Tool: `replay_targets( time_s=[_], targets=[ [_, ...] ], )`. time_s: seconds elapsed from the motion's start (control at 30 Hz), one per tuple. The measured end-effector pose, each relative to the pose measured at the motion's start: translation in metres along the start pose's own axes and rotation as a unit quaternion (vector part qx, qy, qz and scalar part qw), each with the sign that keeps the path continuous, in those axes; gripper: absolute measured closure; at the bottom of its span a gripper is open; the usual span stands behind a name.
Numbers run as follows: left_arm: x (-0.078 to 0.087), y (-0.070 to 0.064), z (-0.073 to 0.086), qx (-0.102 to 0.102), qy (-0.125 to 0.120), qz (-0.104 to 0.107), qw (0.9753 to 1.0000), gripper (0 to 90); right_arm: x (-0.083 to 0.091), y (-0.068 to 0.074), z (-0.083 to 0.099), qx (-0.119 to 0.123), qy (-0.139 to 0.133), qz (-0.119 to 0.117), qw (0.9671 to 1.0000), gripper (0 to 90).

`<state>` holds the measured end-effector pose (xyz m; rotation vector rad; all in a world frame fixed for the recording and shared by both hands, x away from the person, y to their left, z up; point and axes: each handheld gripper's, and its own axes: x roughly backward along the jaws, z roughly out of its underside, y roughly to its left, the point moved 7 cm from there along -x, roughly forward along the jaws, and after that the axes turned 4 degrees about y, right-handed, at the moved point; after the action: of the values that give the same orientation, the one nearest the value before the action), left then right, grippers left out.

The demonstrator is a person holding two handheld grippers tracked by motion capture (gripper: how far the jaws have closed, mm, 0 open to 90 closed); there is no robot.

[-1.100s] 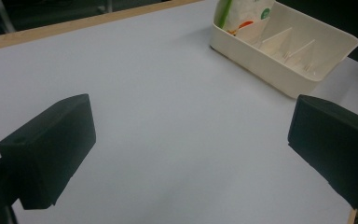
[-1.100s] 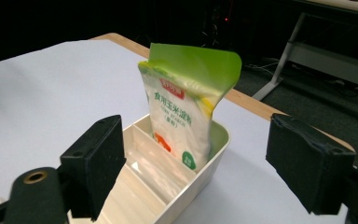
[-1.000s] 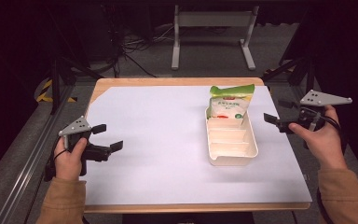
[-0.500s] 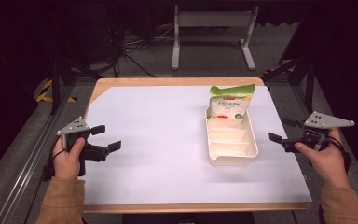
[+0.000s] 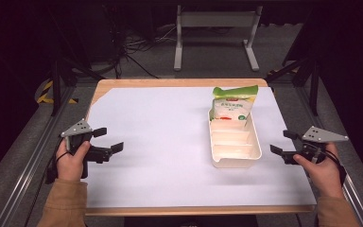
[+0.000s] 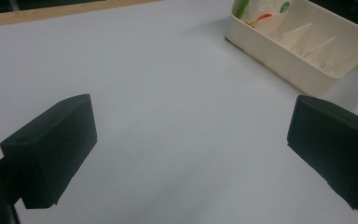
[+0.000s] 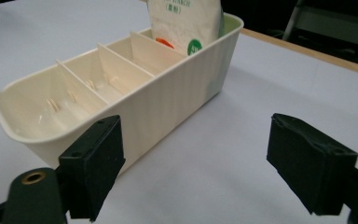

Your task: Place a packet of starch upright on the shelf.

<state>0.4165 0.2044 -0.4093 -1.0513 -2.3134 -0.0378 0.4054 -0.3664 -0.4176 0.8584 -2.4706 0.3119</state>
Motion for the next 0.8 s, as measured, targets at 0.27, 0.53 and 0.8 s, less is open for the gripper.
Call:
replay_targets(
  time_s=[0.27,0.53,0.8],
  targets=[
    [-0.004,0.001,0.002,-0.002,0.002,-0.001,1.0000,2.2,-0.014,-0.002,0.019,-0.010,0.009,0.004,0.9999,18.7],
    [-0.017,0.009,0.011,-0.007,0.003,-0.011,0.9999,2.4,-0.023,-0.011,0.036,-0.029,-0.002,0.022,0.9993,20.3],
    [-0.019,0.012,0.013,-0.002,0.003,-0.013,0.9999,2.4,-0.027,-0.013,0.045,-0.041,0.012,0.021,0.9989,20.0]
  ],
)
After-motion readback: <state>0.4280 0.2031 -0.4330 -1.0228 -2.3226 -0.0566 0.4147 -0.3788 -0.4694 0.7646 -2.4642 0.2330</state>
